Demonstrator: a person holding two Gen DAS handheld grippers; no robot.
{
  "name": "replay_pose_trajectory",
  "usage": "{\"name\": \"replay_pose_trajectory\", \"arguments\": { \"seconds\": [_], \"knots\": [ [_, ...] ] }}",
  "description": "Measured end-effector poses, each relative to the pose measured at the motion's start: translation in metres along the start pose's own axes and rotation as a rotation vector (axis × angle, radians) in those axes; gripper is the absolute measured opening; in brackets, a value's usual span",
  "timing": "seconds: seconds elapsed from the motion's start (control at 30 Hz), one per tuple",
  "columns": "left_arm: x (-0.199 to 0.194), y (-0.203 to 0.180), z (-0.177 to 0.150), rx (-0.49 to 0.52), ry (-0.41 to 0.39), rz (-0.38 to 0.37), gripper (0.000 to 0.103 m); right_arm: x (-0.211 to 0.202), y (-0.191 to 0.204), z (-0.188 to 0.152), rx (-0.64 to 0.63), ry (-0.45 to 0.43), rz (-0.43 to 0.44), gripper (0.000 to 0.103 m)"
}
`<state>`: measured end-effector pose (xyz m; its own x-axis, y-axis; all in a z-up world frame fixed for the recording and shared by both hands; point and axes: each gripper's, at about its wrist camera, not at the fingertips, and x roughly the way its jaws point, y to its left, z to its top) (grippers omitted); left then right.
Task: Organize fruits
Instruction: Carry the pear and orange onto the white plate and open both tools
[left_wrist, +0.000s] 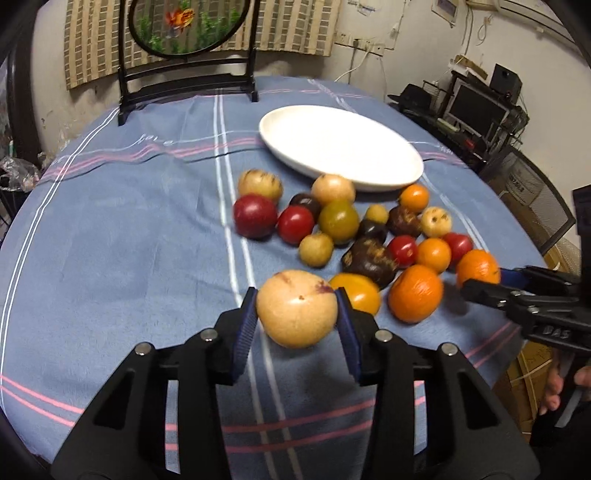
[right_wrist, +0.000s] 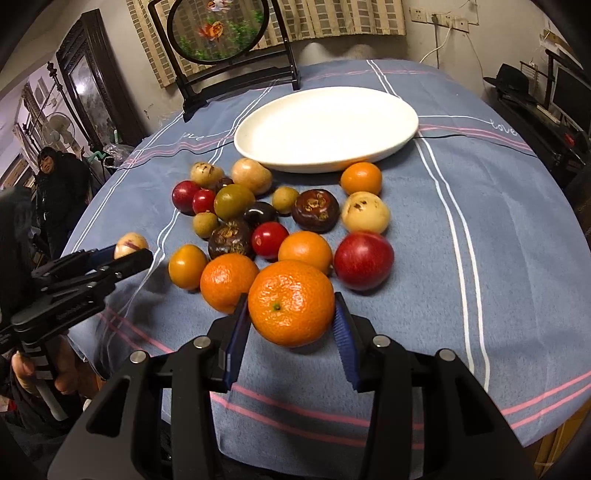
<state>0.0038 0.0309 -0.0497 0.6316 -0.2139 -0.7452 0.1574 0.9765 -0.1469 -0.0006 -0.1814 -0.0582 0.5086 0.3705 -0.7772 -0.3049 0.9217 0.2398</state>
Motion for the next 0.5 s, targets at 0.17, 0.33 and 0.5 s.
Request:
{"name": "replay_pose_trajectory", "arguments": {
  "seconds": [0.17,0.33,0.5],
  "knots": [
    [0.01,-0.008,0.034,0.011,-0.001,-0.024,0.042,0.001,-0.007,0.033,-0.016,-0.028,-0.01,0.044],
    [0.051,-0.005,0.114,-0.009,0.038,-0.04,0.042,0.017,-0.021,0.106,-0.054,-0.054,-0.022,0.044],
    [0.122,-0.001,0.202,-0.031,0.069,0.021,0.043,0.079,-0.048,0.195,-0.027,-0.001,-0.032,0.044]
  ]
}}
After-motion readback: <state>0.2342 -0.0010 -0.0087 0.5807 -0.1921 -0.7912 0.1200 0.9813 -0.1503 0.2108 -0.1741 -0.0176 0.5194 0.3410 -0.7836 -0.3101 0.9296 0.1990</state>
